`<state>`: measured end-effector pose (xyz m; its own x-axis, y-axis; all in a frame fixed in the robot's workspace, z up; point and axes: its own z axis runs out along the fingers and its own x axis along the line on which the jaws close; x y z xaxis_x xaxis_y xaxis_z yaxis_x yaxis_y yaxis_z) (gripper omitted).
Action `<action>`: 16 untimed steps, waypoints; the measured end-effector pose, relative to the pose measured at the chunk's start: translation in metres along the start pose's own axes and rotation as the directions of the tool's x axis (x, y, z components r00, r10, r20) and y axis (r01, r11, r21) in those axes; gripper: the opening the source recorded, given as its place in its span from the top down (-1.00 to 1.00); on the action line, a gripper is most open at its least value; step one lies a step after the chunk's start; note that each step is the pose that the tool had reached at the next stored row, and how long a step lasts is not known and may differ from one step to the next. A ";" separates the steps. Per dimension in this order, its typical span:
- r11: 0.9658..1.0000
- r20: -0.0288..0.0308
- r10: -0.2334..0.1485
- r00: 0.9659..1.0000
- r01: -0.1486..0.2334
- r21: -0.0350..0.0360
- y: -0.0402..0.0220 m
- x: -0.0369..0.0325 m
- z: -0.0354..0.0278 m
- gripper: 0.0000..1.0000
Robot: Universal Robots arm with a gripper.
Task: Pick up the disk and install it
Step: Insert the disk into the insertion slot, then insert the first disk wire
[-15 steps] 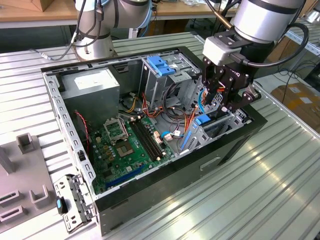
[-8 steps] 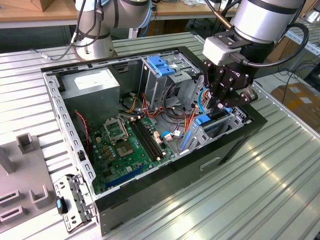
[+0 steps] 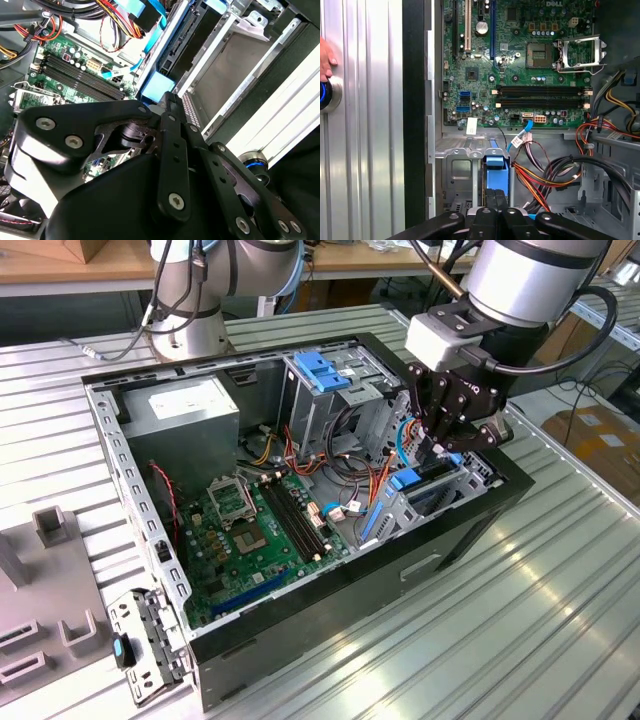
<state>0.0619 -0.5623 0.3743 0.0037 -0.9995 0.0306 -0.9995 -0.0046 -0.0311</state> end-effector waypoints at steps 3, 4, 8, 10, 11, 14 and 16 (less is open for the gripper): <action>1.000 0.000 0.000 1.000 0.000 0.000 0.0000 0.0000 0.0001 0.79; 1.000 0.000 0.000 1.000 0.000 0.000 0.0000 0.0000 0.0001 0.79; 1.000 0.000 0.000 1.000 0.000 0.000 0.0000 0.0000 0.0002 0.79; 1.000 0.000 0.000 1.000 0.000 0.000 0.0000 0.0001 0.0003 0.79; 1.000 0.000 0.000 1.000 0.000 0.000 0.0000 0.0001 0.0004 0.79; 1.000 0.000 -0.002 1.000 0.002 0.000 -0.0021 0.0001 0.0006 0.79; 1.000 0.001 -0.019 1.000 0.019 0.001 -0.0074 0.0001 0.0009 0.79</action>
<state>0.0693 -0.5624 0.3736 0.0229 -0.9993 0.0306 -0.9992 -0.0239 -0.0311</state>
